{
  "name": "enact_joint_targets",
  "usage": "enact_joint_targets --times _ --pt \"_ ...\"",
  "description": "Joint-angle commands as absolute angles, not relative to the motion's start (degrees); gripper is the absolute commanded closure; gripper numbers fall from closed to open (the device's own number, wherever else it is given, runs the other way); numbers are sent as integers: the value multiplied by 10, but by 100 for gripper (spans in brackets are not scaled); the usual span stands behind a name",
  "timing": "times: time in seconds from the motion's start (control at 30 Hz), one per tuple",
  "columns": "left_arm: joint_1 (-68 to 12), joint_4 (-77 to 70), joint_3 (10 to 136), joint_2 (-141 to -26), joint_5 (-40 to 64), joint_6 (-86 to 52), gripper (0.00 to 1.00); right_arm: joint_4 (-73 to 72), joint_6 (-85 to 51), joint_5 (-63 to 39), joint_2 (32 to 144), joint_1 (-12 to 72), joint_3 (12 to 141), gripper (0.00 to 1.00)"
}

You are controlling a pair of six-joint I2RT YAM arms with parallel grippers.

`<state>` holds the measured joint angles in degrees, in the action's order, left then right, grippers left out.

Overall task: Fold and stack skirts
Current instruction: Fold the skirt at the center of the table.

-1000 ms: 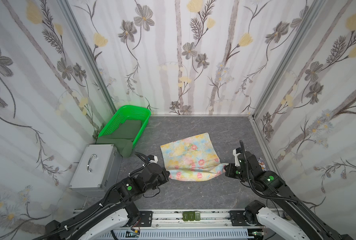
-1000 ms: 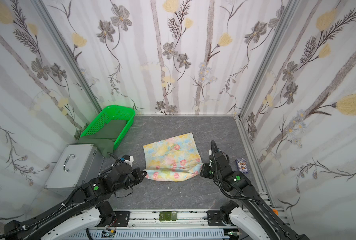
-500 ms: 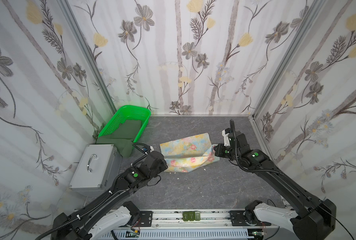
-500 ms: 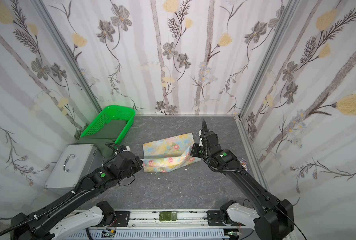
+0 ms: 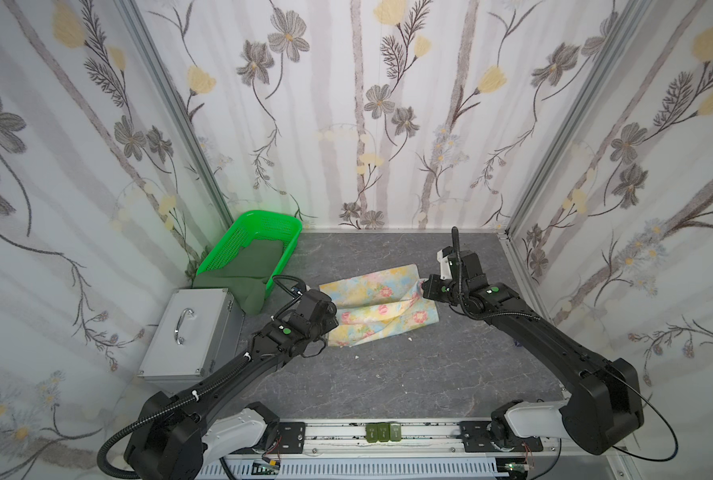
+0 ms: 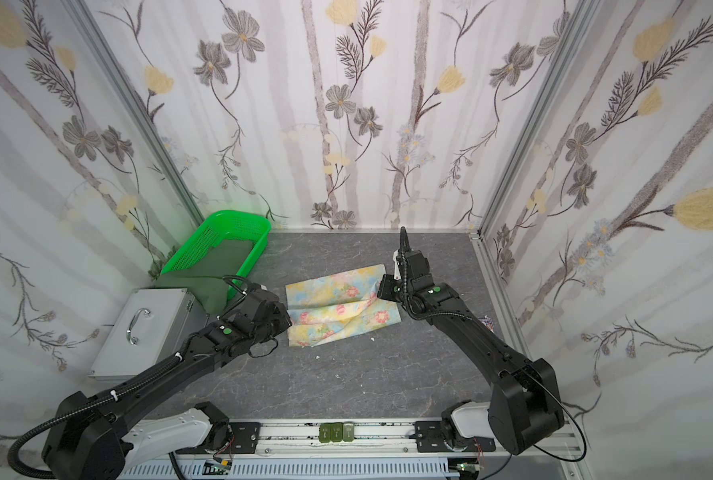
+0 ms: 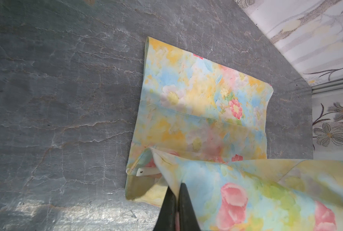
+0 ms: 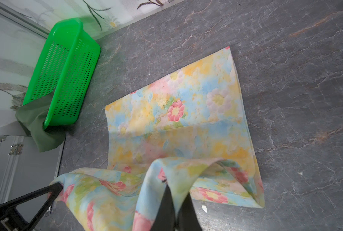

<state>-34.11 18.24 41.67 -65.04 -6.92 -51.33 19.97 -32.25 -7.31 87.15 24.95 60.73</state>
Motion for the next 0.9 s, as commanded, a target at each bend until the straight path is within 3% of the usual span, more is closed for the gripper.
enact_joint_targets --times 0.0,0.53,0.87 --pt "-326 144 419 -659 -67 -504 100 164 -313 -77 892 243 625 100" --pt "-271 80 461 -719 -48 -483 100 153 -297 -107 1010 219 737 100" --pt "-271 76 442 -688 -7 -482 100 169 -287 -83 954 225 718 100"
